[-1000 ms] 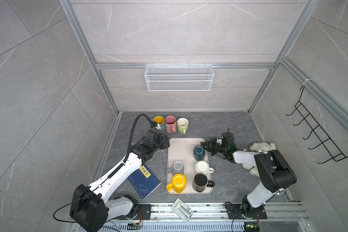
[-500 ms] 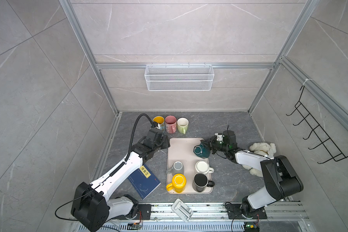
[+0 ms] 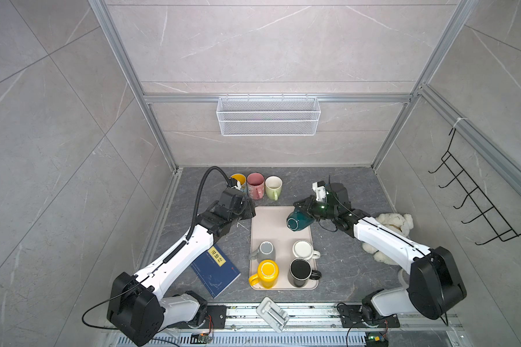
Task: Turn the mug right side up
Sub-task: Pick up the mug from the tray.
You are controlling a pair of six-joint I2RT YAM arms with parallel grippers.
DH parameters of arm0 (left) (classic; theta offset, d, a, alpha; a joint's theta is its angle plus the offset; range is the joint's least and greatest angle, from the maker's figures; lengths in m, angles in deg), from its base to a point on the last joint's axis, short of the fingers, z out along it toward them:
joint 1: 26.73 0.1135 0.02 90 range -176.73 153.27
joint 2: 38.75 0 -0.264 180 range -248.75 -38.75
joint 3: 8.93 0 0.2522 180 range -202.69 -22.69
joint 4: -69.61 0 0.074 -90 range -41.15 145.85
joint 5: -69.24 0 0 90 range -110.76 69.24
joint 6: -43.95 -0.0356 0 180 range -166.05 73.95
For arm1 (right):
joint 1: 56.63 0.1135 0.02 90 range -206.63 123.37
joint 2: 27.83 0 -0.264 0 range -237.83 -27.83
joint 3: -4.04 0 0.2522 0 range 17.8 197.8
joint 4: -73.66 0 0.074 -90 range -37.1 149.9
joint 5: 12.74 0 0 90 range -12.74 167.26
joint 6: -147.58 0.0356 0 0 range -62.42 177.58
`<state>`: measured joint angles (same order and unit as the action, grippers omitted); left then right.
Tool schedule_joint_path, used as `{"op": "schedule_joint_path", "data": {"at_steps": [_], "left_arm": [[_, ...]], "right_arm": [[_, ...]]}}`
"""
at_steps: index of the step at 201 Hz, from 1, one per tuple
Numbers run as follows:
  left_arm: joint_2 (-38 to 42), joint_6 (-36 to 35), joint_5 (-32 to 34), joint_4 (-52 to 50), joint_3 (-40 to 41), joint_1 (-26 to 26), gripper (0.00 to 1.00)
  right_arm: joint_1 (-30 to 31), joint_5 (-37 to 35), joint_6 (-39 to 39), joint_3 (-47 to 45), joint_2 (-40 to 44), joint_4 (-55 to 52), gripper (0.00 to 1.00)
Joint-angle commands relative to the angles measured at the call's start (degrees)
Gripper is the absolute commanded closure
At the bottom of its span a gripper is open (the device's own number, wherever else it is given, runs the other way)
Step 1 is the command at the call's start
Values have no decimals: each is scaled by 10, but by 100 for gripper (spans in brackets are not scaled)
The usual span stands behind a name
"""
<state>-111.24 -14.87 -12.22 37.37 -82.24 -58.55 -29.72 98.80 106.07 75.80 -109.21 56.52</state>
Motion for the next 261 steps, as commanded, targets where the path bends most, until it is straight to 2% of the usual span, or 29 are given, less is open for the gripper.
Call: {"op": "schedule_joint_path", "data": {"at_steps": [1, 27, 72, 120, 152, 177, 233, 261], "left_arm": [[-10, -28, -12, -1, -38, 4, 37], [-18, -47, -32, -1, -65, 3, 37], [-23, -100, -39, -15, -118, 4, 36], [-31, -147, -62, -26, -177, 3, 36], [-46, -189, -72, -50, -231, 4, 36], [-61, -211, -112, -57, -272, 3, 35], [-91, -228, -185, -55, -314, 4, 35], [-101, -238, -247, -60, -325, 3, 35]], "right_arm": [[33, -89, -138, 51, 32, -85, 100], [61, -146, -205, 67, 36, -110, 100], [130, -303, -354, 86, 49, -140, 100], [193, -428, -520, 88, 46, -93, 100], [209, -458, -602, 102, 23, -72, 100], [218, -468, -657, 100, 12, -39, 100], [227, -444, -770, 67, 7, 55, 100], [228, -430, -818, 41, 8, 103, 100]]}}
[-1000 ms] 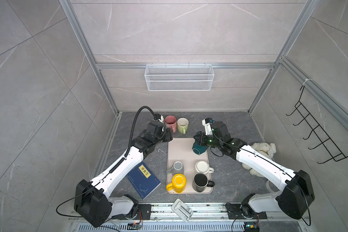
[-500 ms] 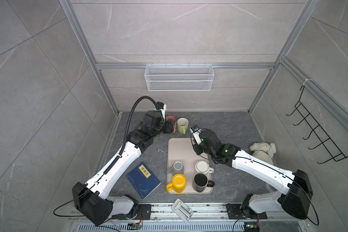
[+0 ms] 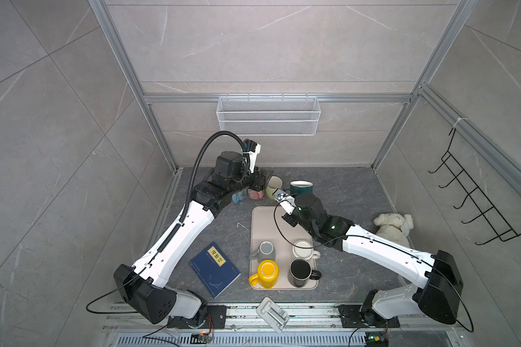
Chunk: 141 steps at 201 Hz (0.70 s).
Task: Turn the mug right side up
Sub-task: Pick up the mug from the tray, then place the mug at the top-center of the table.
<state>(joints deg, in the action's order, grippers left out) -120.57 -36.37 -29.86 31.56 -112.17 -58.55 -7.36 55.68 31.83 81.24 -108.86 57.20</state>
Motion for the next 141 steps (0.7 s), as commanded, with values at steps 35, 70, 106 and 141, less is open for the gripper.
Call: {"op": "schedule_joint_path", "data": {"at_steps": [35, 70, 106, 141], "left_arm": [[-20, -35, -147, -28, -37, 4, 35], [-31, -46, -202, -55, -37, 3, 35], [-38, -48, -210, -76, -34, 3, 34], [-37, -48, -209, -79, -24, 3, 34]], "right_arm": [[9, -1, -132, -42, 5, 154, 100], [12, -22, -180, -65, 4, 218, 100], [16, -40, -222, -87, -2, 286, 100], [18, -55, -250, -103, -10, 338, 100]]}}
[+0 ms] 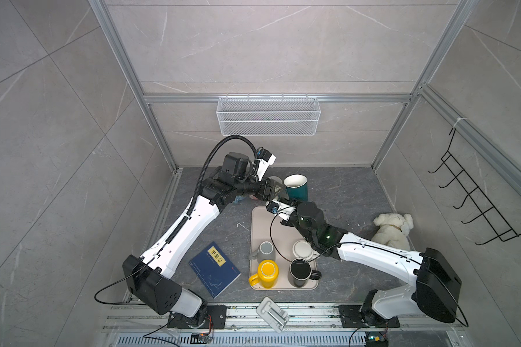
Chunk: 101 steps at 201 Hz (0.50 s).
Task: Turn the mug right side up
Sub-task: Place the mug at the top-center of the table.
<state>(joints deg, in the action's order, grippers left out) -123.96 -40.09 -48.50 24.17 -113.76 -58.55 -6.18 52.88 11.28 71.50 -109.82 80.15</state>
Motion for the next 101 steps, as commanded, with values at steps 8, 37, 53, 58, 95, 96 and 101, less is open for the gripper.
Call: {"op": "schedule_joint_path", "data": {"at_steps": [8, 37, 53, 58, 95, 96, 101], "left_arm": [[-4, -11, -23, -6, -8, 3, 34], [-15, -15, -23, -17, -14, 4, 34], [-23, -18, -25, -27, -18, 3, 34], [-24, -19, -26, -30, -19, 3, 34], [-37, -23, -27, -45, -24, 3, 35], [-37, -23, -27, -45, -24, 3, 35], [-39, -23, -28, -46, -24, 3, 35]], "right_arm": [[6, -26, -46, -8, 0, 117, 100], [8, -27, -57, -13, -3, 143, 100], [9, -28, -65, -15, -5, 154, 100], [9, -28, -66, -15, -6, 159, 100], [9, -23, -71, -15, -5, 167, 100], [10, -23, -71, -15, -5, 168, 100], [10, -22, -71, -15, -5, 169, 100]]}}
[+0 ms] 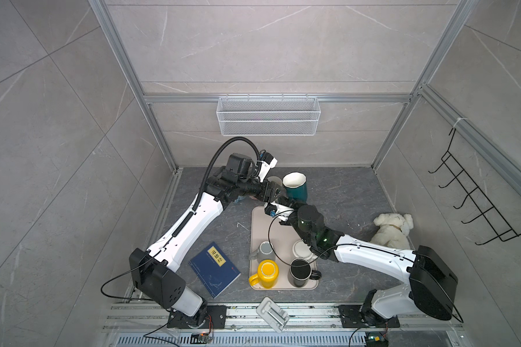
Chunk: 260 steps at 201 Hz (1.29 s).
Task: Turn the mug right side up
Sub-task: Place the mug at the top-center of the table.
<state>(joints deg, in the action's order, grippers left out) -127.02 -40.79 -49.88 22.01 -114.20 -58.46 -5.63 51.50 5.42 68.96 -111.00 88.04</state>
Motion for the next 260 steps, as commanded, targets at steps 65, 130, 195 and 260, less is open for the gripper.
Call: {"op": "schedule_joint_path", "data": {"at_steps": [65, 130, 195, 260], "left_arm": [[-22, -29, -49, -46, -23, 3, 38], [-38, -55, -60, -102, -48, 3, 44], [-31, -69, -44, -135, -46, 3, 53], [-26, -65, -44, -142, -50, 3, 66]], "right_arm": [[4, -6, -39, 3, 3, 134, 100], [6, -1, -69, -14, -5, 178, 100], [6, 4, -80, -16, -10, 188, 100], [12, 9, -86, -18, -7, 183, 100]]}}
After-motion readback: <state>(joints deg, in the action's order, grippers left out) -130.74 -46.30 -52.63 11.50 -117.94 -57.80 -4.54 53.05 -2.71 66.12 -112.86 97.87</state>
